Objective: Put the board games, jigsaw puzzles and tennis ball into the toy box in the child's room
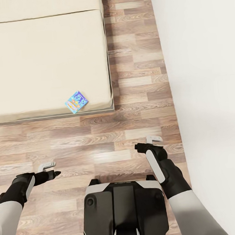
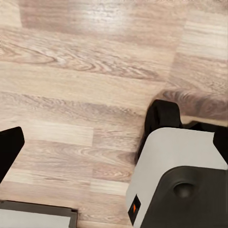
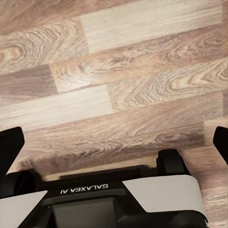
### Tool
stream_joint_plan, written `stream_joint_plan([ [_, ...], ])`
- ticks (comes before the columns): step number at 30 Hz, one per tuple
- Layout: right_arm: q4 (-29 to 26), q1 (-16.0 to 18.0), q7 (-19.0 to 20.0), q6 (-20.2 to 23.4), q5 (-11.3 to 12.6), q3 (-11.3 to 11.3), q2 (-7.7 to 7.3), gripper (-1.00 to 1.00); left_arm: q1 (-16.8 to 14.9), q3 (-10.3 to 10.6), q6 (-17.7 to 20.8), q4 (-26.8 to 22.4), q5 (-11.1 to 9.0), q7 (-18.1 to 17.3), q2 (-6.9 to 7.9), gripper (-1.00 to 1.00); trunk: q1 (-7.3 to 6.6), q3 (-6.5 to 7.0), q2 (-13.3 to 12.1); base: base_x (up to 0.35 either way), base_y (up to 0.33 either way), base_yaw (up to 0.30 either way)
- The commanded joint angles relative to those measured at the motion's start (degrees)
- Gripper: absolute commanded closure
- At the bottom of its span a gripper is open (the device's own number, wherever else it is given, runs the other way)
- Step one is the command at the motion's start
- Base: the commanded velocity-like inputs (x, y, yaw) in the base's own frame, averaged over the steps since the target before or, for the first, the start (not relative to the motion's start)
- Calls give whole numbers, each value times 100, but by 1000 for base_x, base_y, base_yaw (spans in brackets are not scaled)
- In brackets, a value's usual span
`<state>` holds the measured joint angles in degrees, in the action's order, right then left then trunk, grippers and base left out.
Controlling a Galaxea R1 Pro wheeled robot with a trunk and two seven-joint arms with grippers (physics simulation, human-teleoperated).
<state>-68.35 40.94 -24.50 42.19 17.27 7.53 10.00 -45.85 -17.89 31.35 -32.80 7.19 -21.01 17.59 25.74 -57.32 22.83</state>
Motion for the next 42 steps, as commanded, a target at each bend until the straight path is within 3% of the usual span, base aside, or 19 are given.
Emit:
stream_joint_plan([
  [1,-2,2,-55,11,57,7,0,-100,-3,-36,25,-7,62,-54,-4,-100,4,3,9,0,0,154],
  [22,48,2,-55,14,63,-2,0,-100,-3,-32,29,-6,58,-27,-17,-100,4,188,9,0,0,156],
  [33,45,-6,-55,6,67,-6,0,-100,-3,-22,29,-7,63,-17,-17,-100,4,273,9,0,0,-11],
  [42,47,-71,-55,-278,66,2,0,-100,-3,-21,29,-7,65,-17,-12,-100,4,290,9,0,0,-6],
])
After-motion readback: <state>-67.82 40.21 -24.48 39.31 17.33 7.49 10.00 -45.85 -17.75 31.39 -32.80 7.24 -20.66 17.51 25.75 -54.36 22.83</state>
